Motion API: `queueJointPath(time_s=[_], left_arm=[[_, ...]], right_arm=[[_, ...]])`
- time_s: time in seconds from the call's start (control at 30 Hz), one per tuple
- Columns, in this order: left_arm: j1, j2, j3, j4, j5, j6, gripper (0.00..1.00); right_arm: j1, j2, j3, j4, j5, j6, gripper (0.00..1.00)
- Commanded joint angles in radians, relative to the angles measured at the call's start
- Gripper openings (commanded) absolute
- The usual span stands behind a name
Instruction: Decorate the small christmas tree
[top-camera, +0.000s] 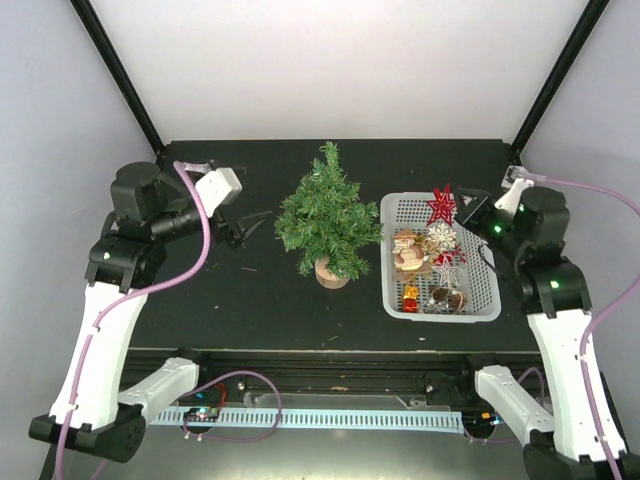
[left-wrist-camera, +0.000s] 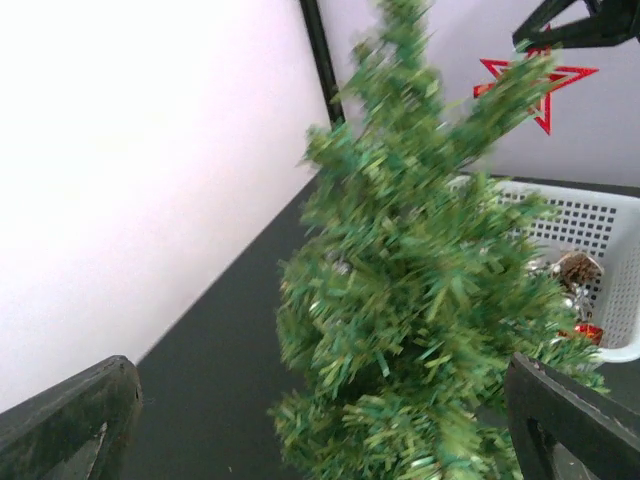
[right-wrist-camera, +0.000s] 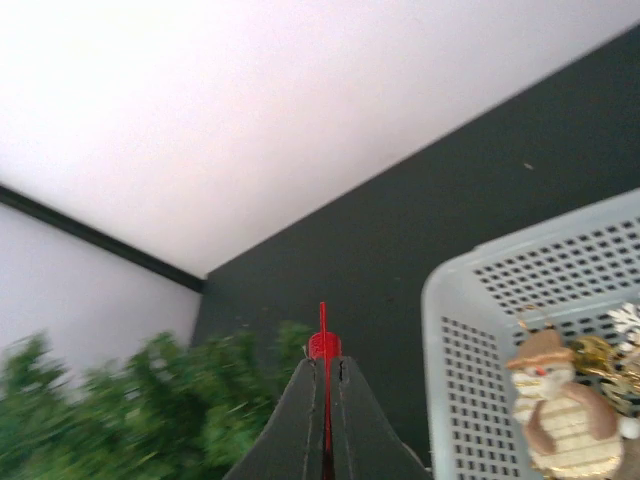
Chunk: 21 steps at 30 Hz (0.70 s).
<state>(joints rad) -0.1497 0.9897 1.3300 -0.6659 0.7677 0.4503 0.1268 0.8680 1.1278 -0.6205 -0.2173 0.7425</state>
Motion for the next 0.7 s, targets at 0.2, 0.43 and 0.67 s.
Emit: queueJointPath(time_s=[0.2, 0.43, 0.67], left_arm=[[-0.403, -0.101, 0.138, -0.097, -0.466, 0.164, 0.99], [-0.505, -0.126, 0.088, -0.151, -0.56, 0.304, 0.98], [-0.546, -0.141, -0.004, -0.092, -0.652, 0.365, 0.98]], right_arm=[[0.022, -0.12, 0.165, -0.191, -0.208, 0.033, 0.01], [0.027, -0.102, 0.257, -0.195, -0.317, 0.053, 0.01], [0.13, 0.013, 0.324, -0.144, -0.33, 0.072, 0.01]])
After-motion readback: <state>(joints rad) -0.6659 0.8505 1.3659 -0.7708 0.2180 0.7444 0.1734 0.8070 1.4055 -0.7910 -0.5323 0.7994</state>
